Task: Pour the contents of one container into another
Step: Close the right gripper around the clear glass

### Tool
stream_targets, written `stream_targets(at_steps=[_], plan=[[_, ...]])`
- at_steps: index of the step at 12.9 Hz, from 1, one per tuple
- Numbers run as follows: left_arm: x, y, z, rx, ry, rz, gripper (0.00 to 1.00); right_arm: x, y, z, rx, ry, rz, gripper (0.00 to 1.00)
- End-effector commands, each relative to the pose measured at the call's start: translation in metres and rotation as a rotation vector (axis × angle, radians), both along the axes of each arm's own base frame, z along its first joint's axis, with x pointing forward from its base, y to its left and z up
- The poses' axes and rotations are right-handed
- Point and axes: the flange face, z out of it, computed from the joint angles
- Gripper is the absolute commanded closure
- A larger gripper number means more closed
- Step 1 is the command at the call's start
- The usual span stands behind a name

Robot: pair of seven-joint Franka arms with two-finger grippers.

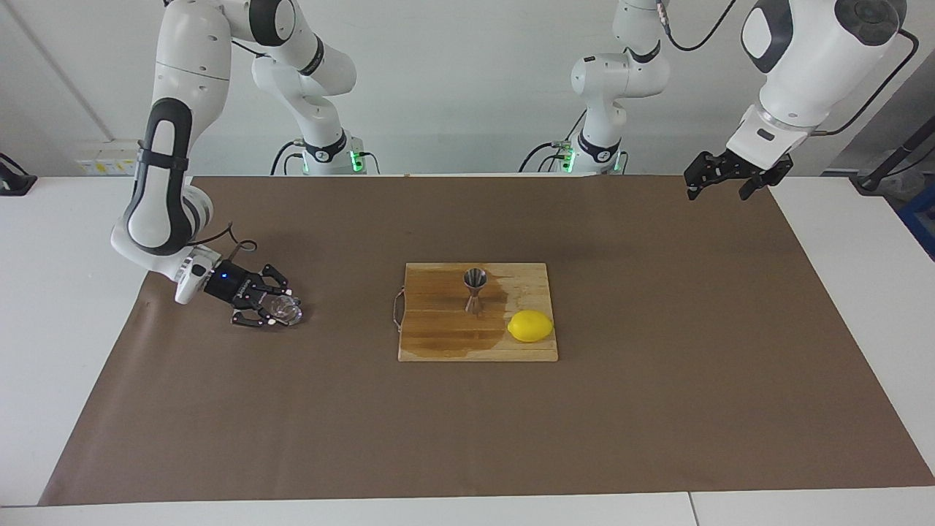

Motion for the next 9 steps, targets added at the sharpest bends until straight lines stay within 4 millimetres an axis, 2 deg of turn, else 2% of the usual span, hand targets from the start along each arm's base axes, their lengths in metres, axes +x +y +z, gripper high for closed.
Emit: stream_targets(at_steps=[1,2,3,5,8,9], plan=[[-0.005,0.002,0.002,0.015,-0.002,-0.002,0.0,0.011,0.0,0.028,-0.077,-0.035,0.052,0.81],[-0.005,0.002,0.002,0.015,-0.002,-0.002,0.0,0.015,-0.001,0.052,-0.135,-0.06,0.062,0.82],[-0.005,0.002,0.002,0.015,-0.002,-0.002,0.0,0.022,0.011,0.076,-0.185,-0.066,0.079,0.82],[-0.005,0.002,0.002,0.013,-0.002,-0.001,0.0,0.032,0.035,0.11,-0.228,-0.023,0.089,0.83],[-0.005,0.002,0.002,0.015,-0.002,-0.002,0.0,0.045,0.089,0.146,-0.226,0.025,0.105,0.83],[-0.005,0.002,0.002,0.013,-0.002,-0.001,0.0,0.048,0.102,0.15,-0.218,0.042,0.102,0.83]])
